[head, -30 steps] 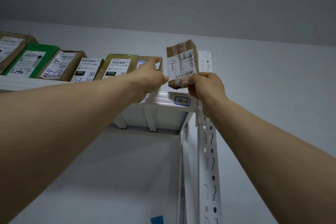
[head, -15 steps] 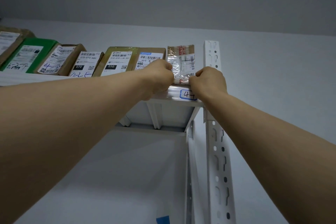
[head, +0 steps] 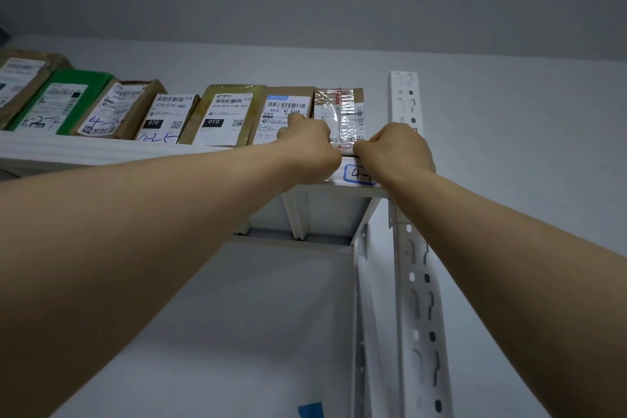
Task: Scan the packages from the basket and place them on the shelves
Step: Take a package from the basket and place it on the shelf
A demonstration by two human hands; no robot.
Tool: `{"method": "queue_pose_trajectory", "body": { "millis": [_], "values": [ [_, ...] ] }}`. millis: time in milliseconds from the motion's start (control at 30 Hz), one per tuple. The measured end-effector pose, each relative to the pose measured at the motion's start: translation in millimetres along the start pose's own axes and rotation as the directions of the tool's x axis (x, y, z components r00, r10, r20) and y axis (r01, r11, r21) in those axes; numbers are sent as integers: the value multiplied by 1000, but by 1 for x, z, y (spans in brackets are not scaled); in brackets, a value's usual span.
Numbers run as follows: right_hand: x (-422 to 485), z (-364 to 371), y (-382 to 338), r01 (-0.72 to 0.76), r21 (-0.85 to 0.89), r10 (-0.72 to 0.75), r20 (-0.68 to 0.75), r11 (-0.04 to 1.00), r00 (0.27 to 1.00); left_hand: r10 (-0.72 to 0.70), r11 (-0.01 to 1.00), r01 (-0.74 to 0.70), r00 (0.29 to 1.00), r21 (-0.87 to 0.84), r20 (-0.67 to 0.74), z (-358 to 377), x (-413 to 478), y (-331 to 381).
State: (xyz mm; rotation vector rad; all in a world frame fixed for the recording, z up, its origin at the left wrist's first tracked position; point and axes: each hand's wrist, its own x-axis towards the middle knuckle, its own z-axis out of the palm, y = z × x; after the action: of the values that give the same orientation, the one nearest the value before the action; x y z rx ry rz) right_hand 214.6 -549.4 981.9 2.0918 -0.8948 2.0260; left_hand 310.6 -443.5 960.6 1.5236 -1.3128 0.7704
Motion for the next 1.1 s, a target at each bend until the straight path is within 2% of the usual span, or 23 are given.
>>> {"method": "queue_pose_trajectory", "body": {
  "millis": [433,767,933,1100],
  "values": [
    [-2,-8,-7,11,-42,-9,50,999,999,26,994,-33,998,109,60,-1,-3,-10],
    [-16,-18,-4,23,83,-24,12,996,1000,52,995,-55,998,79,44,0,-6,-11],
    [-39,-23,-5,83,98,-80,-30,992,996,70,997,-70,998,-26,2,0,-16,-17],
    [-86,-32,-12,66,164,-76,61,984,995,67,997,-65,997,-46,24,-18,-59,-30]
  ]
}}
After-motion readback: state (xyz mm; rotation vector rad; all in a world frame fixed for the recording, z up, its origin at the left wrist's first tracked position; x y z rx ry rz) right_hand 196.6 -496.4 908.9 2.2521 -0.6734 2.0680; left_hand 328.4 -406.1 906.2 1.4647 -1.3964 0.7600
